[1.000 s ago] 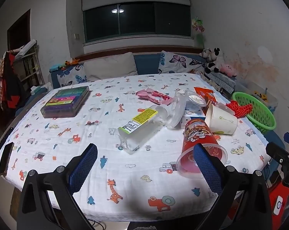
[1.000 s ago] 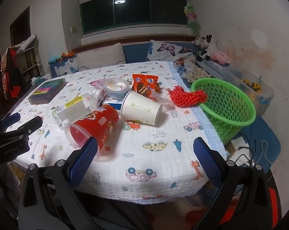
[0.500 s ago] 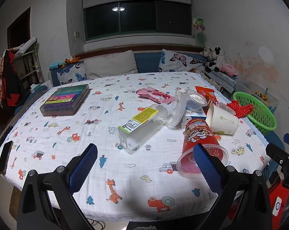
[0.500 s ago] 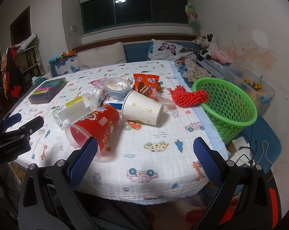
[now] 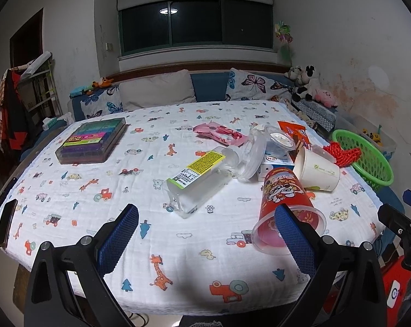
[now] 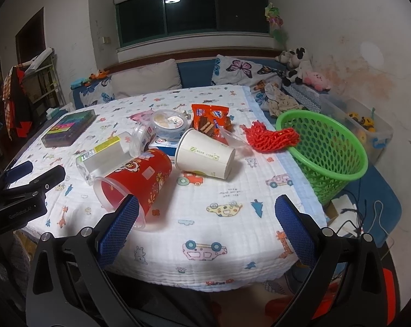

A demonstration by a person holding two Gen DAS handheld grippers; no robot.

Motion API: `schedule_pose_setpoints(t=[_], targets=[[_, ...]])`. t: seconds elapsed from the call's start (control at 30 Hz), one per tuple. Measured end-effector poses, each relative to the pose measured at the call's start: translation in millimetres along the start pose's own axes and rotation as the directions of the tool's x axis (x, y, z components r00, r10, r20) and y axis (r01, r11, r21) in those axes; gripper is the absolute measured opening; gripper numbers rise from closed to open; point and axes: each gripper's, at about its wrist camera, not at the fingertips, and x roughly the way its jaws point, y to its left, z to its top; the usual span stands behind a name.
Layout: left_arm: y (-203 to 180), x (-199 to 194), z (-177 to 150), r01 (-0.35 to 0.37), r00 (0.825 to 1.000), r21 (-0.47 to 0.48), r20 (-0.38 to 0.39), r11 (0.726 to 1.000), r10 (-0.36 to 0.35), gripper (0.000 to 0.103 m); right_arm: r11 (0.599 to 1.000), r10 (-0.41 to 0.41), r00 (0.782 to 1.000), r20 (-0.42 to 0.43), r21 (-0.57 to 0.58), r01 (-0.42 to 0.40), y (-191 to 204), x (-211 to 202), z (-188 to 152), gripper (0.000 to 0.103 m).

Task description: Collect trash

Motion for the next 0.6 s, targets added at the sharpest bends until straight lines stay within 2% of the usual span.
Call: schedule_pose_setpoints(t=[0.6], targets=[[-0.8, 3.7, -4.0, 0.001, 1.000, -0.005, -0.006, 1.000, -0.001, 0.097, 1.000, 0.003, 1.000, -0.006, 0.002, -0.003, -0.3, 2.7, -0.8, 0.099]])
